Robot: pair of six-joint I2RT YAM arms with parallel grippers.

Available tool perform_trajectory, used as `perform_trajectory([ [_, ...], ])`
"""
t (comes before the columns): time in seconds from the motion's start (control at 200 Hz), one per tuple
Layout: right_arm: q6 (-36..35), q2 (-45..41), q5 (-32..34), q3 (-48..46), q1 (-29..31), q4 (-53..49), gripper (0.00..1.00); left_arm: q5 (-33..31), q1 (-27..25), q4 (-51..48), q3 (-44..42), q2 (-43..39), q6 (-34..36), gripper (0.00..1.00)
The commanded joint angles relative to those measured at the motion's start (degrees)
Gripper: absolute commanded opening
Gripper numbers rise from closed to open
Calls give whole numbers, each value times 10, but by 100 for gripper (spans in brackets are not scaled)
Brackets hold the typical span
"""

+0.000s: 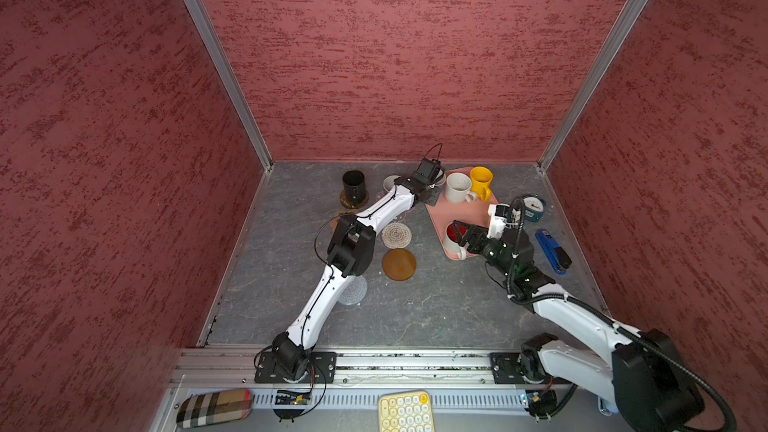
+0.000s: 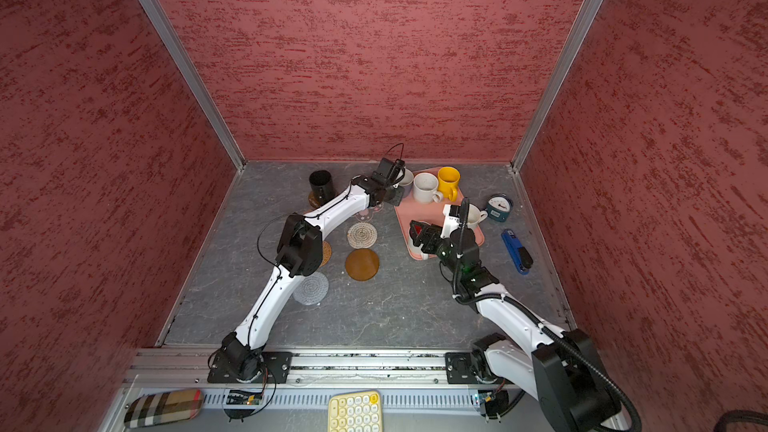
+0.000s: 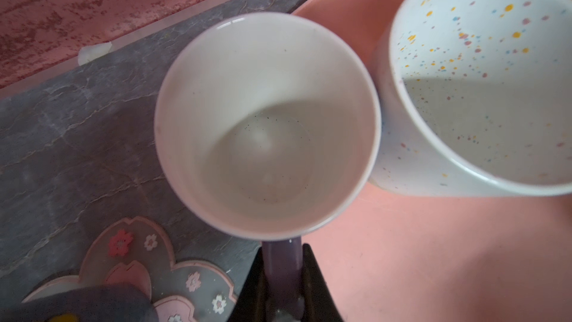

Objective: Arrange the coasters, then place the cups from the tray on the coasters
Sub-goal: 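Close the left gripper on the lilac mug's rim and lift it, then carry the lilac mug toward the paw-print coaster while the right gripper moves toward the coasters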

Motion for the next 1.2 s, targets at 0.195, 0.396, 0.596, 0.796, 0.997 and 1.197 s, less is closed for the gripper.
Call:
perform_trajectory([
  [0.195, -13, -31, 1, 32, -2, -40, 84, -33, -5, 44, -17, -106, 11, 0],
  [0.396, -18, -47, -4, 45, -2, -70, 85, -46, -14, 48, -49, -153, 13, 0],
  [0.596, -25, -55, -14, 63, -2, -112, 86, -59, -24, 72, -128, -224, 10, 0],
  [0.796, -25, -49, -31, 80, -1, -145, 86, -74, -29, 101, -235, -313, -2, 0],
  [0.997, -34, 4, -21, 137, 21, -206, 86, -90, -31, 136, -368, -412, -23, 0],
  [1.197, -27, 39, 3, 168, 71, -204, 86, -111, -27, 147, -480, -501, -45, 0],
])
